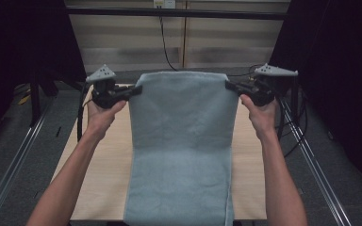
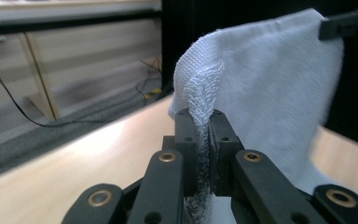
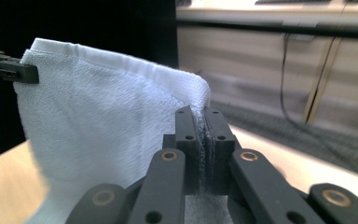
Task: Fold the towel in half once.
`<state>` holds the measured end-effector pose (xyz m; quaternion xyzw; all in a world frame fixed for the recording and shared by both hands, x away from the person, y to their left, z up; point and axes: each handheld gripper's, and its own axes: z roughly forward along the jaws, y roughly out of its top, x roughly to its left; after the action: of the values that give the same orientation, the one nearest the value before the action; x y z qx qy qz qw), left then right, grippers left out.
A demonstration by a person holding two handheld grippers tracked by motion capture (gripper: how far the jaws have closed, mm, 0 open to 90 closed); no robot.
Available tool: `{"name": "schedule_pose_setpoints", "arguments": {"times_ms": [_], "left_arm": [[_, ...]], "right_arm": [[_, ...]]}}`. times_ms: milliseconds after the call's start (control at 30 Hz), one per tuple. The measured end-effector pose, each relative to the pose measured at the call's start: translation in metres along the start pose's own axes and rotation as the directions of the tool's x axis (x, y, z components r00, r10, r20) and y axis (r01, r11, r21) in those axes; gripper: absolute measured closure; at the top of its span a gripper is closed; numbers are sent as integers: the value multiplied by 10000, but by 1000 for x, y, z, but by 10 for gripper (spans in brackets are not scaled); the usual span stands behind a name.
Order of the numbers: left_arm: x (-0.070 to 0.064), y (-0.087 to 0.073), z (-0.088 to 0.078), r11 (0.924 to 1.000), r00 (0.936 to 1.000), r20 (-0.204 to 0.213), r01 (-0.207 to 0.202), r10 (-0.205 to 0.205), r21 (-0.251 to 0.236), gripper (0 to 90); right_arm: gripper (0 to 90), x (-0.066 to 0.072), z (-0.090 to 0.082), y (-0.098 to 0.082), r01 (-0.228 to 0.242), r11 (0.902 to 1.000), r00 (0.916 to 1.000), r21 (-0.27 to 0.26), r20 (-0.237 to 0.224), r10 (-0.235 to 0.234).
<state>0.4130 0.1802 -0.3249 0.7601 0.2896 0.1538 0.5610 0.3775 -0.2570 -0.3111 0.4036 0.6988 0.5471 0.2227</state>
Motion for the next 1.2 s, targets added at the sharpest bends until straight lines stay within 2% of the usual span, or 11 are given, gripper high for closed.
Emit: {"name": "schedule_pose_setpoints", "arguments": {"times_ms": [267, 467, 500, 533, 567, 633, 767, 800, 867, 1033, 1200], "left_arm": [[-29, -64, -13, 9970, 9964, 838, 82, -147, 772, 846], [-47, -120, -22, 9800, 9916, 1143, 375, -607, 1953, 846], [-50, -129, -24, 9752, 9893, 1244, 479, -762, 2159, 846], [-54, -138, -26, 9704, 9872, 1348, 511, -848, 2358, 846], [-59, -145, -26, 9607, 9873, 1333, 471, -863, 2736, 846], [-68, -157, -28, 9460, 9859, 1466, 298, -811, 3229, 846], [-85, -187, -29, 9075, 9820, 1712, 5, -798, 4201, 844], [-85, -187, -29, 9075, 9820, 1712, 5, -798, 4201, 843], [-86, -199, -27, 8946, 9818, 1735, -86, -772, 4467, 842], [-75, -200, -21, 9064, 9875, 1348, 178, -821, 4221, 846], [-59, -192, -4, 9046, 9947, 760, 311, -699, 4250, 846]], "right_arm": [[865, 20, -10, -67, -30, 9927, 9969, 1208, -775, 124], [865, 41, -16, -112, 162, 9750, 9914, 2217, -1301, 131], [865, 49, -19, -131, 205, 9641, 9883, 2647, -1511, 204], [865, 49, -19, -131, 205, 9641, 9883, 2647, -1511, 204], [865, 56, -21, -150, 238, 9486, 9868, 3157, -1596, 284], [865, 60, -23, -160, 154, 9419, 9850, 3356, -1668, 433], [864, 73, -31, -191, 369, 9031, 9830, 4278, -1781, 442], [864, 75, -33, -197, 360, 8899, 9837, 4548, -1731, 487], [864, 76, -34, -202, 302, 8843, 9833, 4659, -1728, 574], [866, 75, -32, -211, 356, 8786, 9864, 4762, -1578, 455], [868, 62, -13, -205, 278, 8798, 9929, 4745, -1150, 306]]}}
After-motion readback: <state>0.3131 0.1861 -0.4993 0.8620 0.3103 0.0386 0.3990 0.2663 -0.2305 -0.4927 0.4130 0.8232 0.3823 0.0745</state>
